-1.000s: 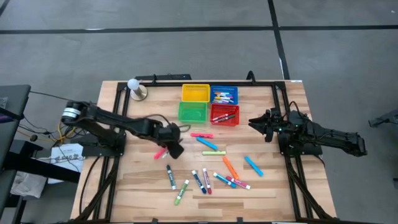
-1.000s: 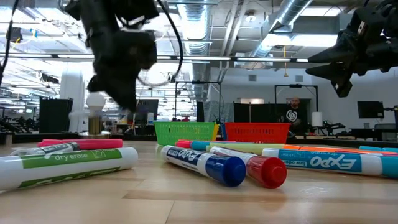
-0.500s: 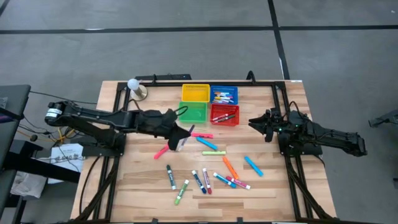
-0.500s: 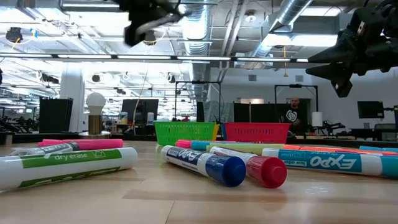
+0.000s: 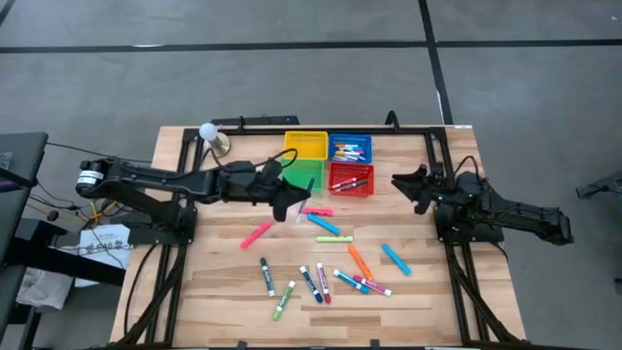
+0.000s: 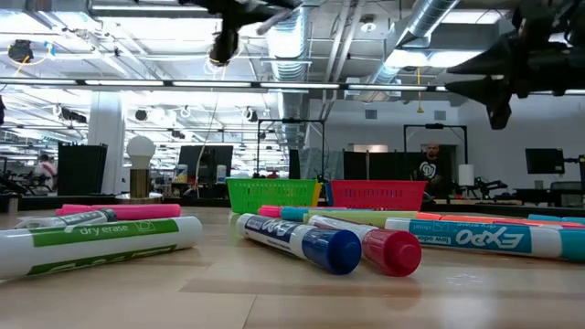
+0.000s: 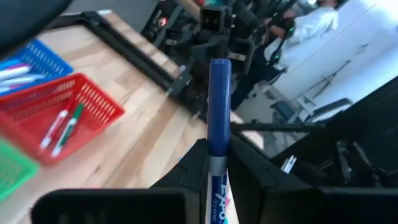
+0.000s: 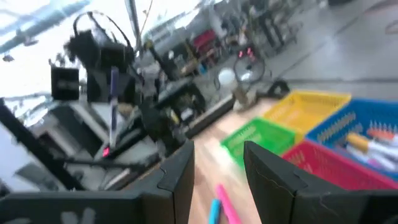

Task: Pick & Place Markers
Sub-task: Put the small blue marker pen into the red bin

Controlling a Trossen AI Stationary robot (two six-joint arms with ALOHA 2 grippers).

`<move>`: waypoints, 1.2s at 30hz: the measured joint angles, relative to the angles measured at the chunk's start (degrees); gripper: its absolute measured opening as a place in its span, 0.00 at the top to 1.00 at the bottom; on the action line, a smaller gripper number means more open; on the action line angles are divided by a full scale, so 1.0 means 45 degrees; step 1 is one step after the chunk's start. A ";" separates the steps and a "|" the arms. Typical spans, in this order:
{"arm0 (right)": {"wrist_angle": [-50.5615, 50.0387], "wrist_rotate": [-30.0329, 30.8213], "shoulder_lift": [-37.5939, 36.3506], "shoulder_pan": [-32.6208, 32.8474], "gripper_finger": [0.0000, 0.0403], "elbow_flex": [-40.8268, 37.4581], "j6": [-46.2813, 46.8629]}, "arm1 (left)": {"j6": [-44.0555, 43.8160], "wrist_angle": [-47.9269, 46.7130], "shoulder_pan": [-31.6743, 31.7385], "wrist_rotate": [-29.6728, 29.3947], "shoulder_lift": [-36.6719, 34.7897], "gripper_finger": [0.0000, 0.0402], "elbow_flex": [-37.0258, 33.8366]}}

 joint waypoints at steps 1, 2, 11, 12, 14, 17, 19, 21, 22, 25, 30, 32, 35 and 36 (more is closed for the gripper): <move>0.0141 0.0219 -0.0004 0.0000 0.68 0.0002 -0.0004 | 0.0000 0.0256 0.0084 0.0116 0.0163 0.88 0.0000; 0.0264 0.0453 0.0001 0.0005 0.68 0.0002 0.0002 | -0.0002 0.0524 0.0176 0.0265 0.0349 0.88 0.0000; 0.1608 -0.0524 0.0363 0.0531 0.68 -0.0002 0.2233 | -0.0626 0.3498 0.0798 0.1325 0.2121 0.88 0.0000; 0.1845 -0.0659 0.0533 0.0694 0.68 -0.0002 0.2500 | -0.0721 0.3788 0.0849 0.1392 0.2303 0.88 0.0000; 0.2352 -0.0750 0.1093 0.1060 0.68 0.0002 0.2944 | -0.0987 0.4133 0.0966 0.1433 0.2570 0.88 0.0000; 0.3238 -0.0410 0.2215 0.1641 0.68 -0.0007 0.3246 | -0.1242 0.4590 0.1056 0.1437 0.2844 0.87 0.0000; 0.4143 -0.0075 0.3101 0.1984 0.66 -0.0002 0.3246 | -0.1253 0.4642 0.1110 0.1437 0.2876 0.87 0.0000; 0.5033 0.0174 0.4055 0.2286 0.63 -0.0002 0.3246 | -0.1258 0.4736 0.1114 0.1437 0.2895 0.87 0.0000; 0.5593 0.0214 0.4563 0.2383 0.61 -0.0002 0.3246 | -0.1258 0.4776 0.1114 0.1432 0.2907 0.87 0.0000; 0.6883 0.0215 0.6151 0.2547 0.54 0.0140 0.3508 | -0.1258 0.4893 0.1114 0.1384 0.2904 0.87 0.0000; 0.7790 0.0209 0.8677 0.2555 0.43 0.1120 0.3401 | -0.1258 0.4898 0.1114 0.1340 0.2904 0.87 0.0000; 0.7790 0.0204 0.9587 0.2535 0.41 0.1664 0.3043 | -0.1258 0.4898 0.1114 0.1335 0.2902 0.87 0.0000; 0.7809 0.0176 1.0862 0.2531 0.39 0.2576 0.2449 | -0.1258 0.4917 0.1114 0.1296 0.2906 0.87 0.0000; 0.7796 0.0159 1.1261 0.2531 0.39 0.2874 0.2290 | -0.1258 0.4926 0.1114 0.1293 0.2904 0.87 0.0000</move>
